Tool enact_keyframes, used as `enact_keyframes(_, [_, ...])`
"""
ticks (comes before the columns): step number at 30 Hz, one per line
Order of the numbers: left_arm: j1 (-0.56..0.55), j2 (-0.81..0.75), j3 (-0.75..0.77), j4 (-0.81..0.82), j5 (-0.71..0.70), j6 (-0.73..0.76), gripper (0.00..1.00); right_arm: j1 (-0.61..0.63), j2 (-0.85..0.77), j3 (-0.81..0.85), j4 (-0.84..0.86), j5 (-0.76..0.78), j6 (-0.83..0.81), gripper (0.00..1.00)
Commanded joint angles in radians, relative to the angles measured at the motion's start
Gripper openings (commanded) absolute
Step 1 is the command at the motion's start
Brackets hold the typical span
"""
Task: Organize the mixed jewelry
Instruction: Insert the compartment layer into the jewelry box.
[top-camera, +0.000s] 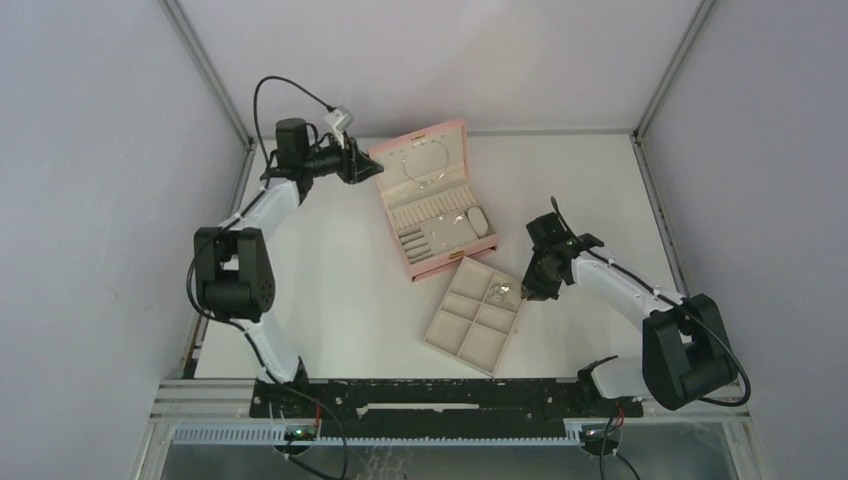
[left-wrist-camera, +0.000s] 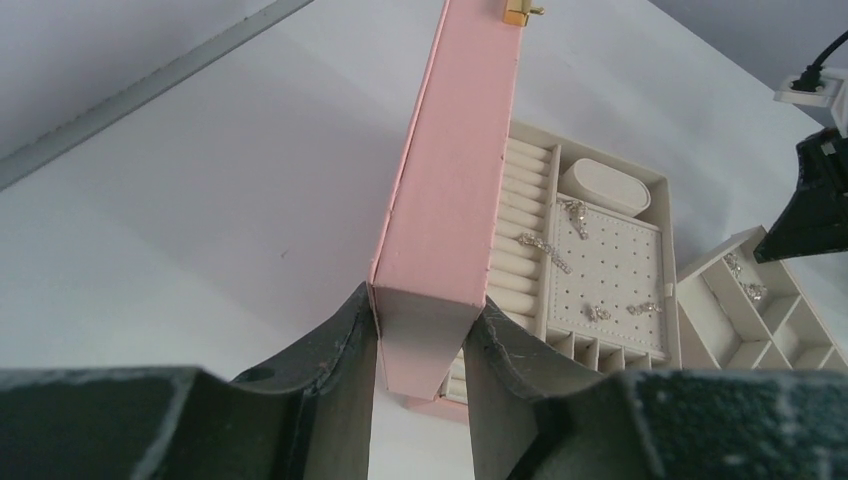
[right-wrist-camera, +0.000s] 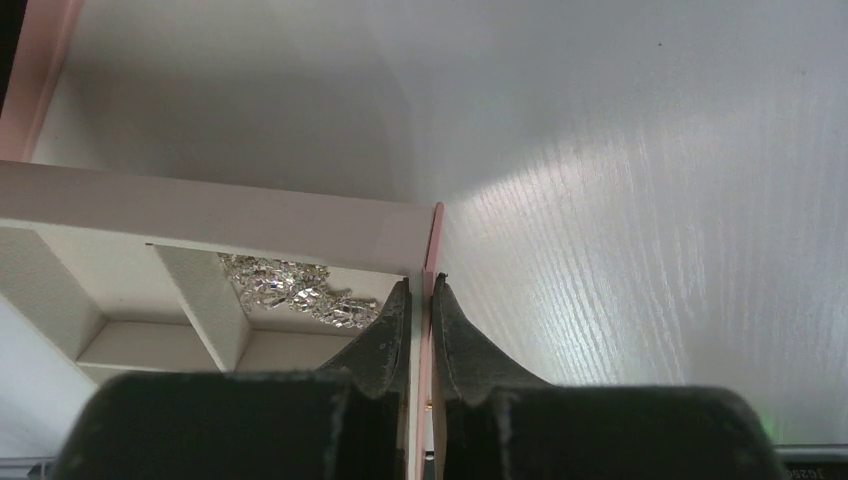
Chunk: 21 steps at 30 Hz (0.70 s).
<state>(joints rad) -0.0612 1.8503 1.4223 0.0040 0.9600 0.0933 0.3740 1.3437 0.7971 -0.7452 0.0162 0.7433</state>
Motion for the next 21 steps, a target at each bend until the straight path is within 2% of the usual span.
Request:
enact_keyframes(1, [-0.004,-0.153,-0.139,0.134,-0.112,-0.144,0.15,-0.014,-0.030,0.004,0.016,-0.043,0.033,0.01])
enact_keyframes(8, [-0.011,-0.307,-0.341,0.245,-0.205,-0.249,0.14,-0.038,-0.030,0.001,-0.016,-0.038,0.016,0.00])
enact_keyframes(14, [-0.034,-0.437,-0.478,0.236,-0.274,-0.252,0.15,-0.122,-0.022,0.001,-0.020,-0.062,-0.036,0.00])
enact_keyframes(21, [-0.072,-0.557,-0.552,0.161,-0.379,-0.244,0.15,-0.193,0.026,0.001,-0.005,-0.102,-0.092,0.00])
